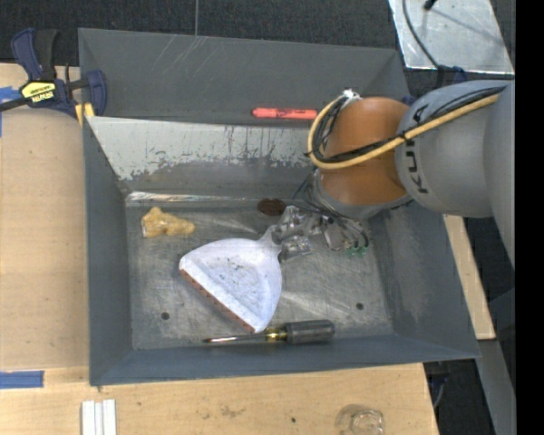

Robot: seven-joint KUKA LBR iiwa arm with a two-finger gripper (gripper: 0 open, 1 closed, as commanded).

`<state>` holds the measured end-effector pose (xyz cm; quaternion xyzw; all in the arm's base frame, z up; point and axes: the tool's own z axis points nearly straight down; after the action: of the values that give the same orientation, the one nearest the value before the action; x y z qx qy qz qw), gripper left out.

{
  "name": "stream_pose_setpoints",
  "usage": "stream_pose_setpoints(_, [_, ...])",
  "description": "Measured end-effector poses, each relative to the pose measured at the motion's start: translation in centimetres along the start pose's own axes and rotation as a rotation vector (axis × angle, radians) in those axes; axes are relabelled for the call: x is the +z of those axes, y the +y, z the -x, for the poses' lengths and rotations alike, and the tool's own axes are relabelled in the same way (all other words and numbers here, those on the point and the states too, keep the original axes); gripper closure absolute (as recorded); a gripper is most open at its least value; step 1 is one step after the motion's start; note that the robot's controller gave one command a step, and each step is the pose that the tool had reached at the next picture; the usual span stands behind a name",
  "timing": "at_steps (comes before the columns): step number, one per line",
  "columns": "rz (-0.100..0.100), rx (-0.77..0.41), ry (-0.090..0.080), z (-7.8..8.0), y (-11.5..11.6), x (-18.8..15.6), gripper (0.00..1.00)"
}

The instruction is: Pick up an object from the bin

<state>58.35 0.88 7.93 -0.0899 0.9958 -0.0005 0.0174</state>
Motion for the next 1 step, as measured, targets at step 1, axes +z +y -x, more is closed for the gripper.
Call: stream_pose_setpoints(1, [0.0, 0.0, 0.0, -0.01, 0.0, 0.0, 1.0])
